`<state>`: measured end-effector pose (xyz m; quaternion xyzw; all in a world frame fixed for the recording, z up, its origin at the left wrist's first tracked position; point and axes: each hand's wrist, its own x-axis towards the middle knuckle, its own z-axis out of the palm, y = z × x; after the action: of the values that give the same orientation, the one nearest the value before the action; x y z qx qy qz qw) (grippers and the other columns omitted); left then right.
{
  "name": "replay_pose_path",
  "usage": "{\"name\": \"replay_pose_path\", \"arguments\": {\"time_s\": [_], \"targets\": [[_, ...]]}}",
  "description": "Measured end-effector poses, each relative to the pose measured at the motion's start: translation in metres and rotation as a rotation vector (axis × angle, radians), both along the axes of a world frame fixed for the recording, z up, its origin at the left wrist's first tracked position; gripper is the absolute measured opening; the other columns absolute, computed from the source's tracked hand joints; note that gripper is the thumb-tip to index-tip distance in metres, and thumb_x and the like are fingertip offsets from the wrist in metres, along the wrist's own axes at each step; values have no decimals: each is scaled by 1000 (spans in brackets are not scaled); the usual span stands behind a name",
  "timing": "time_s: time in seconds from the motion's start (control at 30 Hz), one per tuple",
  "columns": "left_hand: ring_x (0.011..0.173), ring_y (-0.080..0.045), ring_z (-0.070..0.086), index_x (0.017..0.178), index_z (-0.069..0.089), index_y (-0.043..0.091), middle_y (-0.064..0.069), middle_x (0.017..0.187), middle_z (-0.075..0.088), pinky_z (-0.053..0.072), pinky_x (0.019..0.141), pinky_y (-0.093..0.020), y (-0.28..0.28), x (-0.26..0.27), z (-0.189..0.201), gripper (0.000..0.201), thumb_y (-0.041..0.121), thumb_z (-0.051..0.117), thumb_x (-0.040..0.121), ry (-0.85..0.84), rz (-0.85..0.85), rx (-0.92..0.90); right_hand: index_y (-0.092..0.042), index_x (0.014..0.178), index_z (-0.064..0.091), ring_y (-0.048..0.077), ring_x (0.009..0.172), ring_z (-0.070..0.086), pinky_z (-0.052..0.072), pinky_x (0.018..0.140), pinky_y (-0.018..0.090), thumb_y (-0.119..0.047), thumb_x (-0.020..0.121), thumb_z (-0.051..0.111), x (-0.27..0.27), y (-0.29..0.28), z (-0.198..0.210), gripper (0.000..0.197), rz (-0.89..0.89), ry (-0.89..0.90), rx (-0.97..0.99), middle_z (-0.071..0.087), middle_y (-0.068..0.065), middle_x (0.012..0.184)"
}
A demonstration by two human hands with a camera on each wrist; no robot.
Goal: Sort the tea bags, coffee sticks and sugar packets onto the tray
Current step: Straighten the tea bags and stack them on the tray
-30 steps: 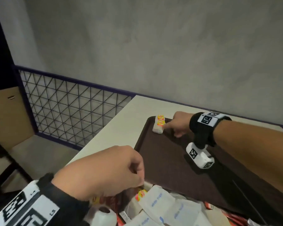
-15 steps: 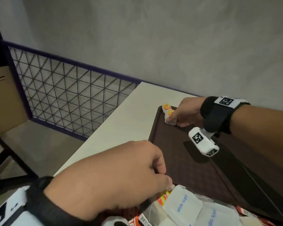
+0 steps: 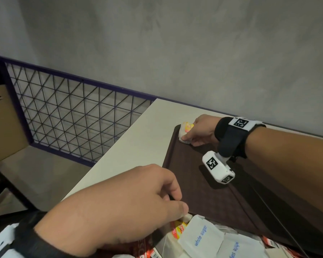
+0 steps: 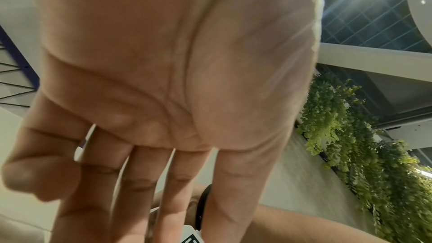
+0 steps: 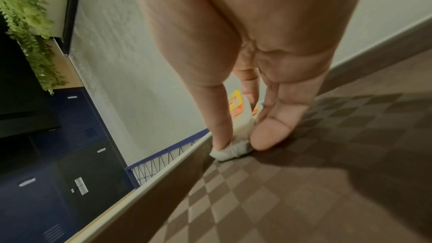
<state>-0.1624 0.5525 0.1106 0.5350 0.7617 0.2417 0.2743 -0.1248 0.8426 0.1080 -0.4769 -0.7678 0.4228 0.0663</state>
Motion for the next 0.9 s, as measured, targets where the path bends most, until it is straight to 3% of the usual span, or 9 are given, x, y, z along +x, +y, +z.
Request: {"name": "replay_pose_path", "arguments": {"time_s": [0.33, 0.47, 0.63, 0.67, 0.77, 0.9], "targets": [[81, 5, 64, 99, 67, 46, 25, 92, 69, 55, 88, -27, 1, -4, -2, 24, 64, 68, 83, -19, -7, -10, -4, 83, 55, 23, 68, 61, 59, 78, 37, 2, 85, 78, -9, -2, 3, 24, -26, 17, 34, 57, 12, 83], [74, 6, 61, 98, 67, 46, 24, 92, 69, 55, 82, -24, 1, -4, -2, 23, 63, 69, 82, -15, -2, -7, -5, 83, 57, 22, 67, 60, 60, 71, 34, 0, 84, 78, -9, 1, 1, 22, -31, 30, 52, 58, 12, 81], [65, 6, 61, 95, 71, 37, 18, 87, 72, 50, 68, -15, -1, -5, 7, 19, 54, 71, 86, 9, 15, -16, -6, 91, 56, 23, 61, 56, 54, 60, 35, -19, 93, 74, 5, -6, 14, 22, -21, 13, 111, 53, 13, 82], [67, 2, 64, 95, 72, 35, 17, 86, 74, 53, 70, -17, -2, -6, 9, 18, 51, 71, 87, 5, 16, -15, -6, 92, 55, 22, 61, 56, 53, 58, 33, -20, 94, 72, 13, -13, 21, 22, 19, -11, 144, 52, 11, 81], [80, -14, 73, 94, 74, 33, 10, 85, 77, 59, 87, -40, -9, -9, 18, 13, 46, 72, 89, -3, -35, -30, -4, 103, 62, 21, 65, 62, 52, 57, 30, -21, 95, 71, 44, -45, 40, 20, 267, -56, 217, 60, 10, 82], [87, -12, 71, 92, 77, 34, 13, 83, 77, 55, 96, -43, -15, 1, 34, 17, 49, 69, 89, 120, -75, -149, -13, 94, 72, 16, 69, 65, 55, 66, 31, -25, 93, 72, 81, -113, 51, 12, 565, -141, 217, 69, 3, 79]]}}
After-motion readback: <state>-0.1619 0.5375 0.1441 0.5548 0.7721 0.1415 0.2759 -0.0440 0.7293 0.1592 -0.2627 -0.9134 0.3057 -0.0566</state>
